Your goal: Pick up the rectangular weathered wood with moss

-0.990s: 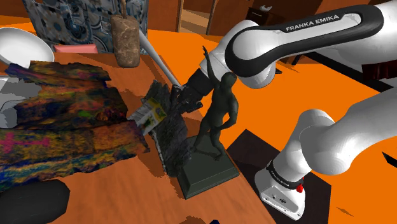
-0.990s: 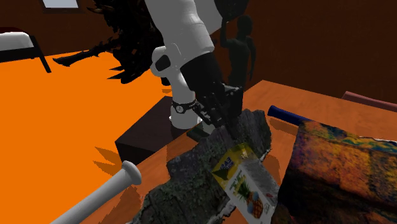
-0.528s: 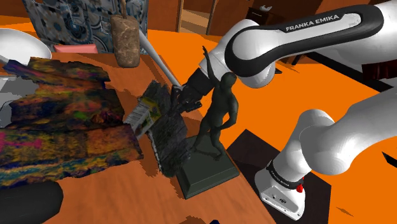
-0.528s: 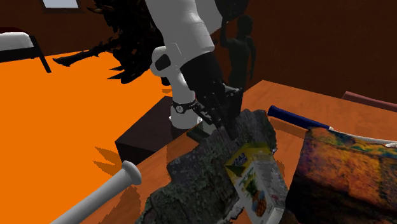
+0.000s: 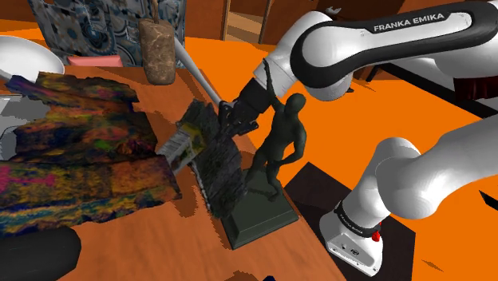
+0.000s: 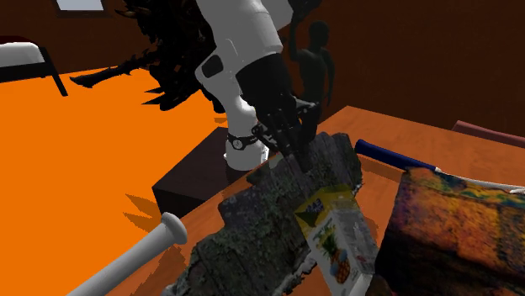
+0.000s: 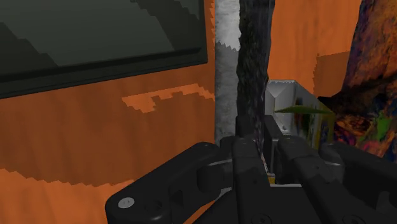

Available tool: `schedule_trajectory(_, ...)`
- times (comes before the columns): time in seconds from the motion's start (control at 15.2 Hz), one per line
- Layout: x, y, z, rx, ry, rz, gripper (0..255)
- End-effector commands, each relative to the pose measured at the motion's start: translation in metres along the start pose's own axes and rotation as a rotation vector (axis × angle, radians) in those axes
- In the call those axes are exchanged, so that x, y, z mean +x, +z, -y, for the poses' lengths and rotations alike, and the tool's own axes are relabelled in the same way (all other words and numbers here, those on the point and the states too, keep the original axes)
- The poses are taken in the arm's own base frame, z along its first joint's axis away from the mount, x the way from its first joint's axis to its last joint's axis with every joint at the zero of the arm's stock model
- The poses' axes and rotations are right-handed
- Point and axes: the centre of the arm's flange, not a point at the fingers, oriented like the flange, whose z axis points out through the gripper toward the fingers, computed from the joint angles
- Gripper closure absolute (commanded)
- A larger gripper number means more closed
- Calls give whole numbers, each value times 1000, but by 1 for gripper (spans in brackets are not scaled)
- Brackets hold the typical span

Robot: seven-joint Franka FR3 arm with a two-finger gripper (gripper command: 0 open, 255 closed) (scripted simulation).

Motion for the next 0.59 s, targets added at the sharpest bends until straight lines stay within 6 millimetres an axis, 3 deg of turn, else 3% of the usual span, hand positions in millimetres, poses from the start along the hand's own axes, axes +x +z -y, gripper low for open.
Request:
schedule_trajectory(0.0,0,-10,8,0,-1,-1,255)
schedule_trajectory(0.4,0,-36,26,0,-1,-1,255)
schedule_trajectory(0.53,0,-37,26,0,-1,-1,255)
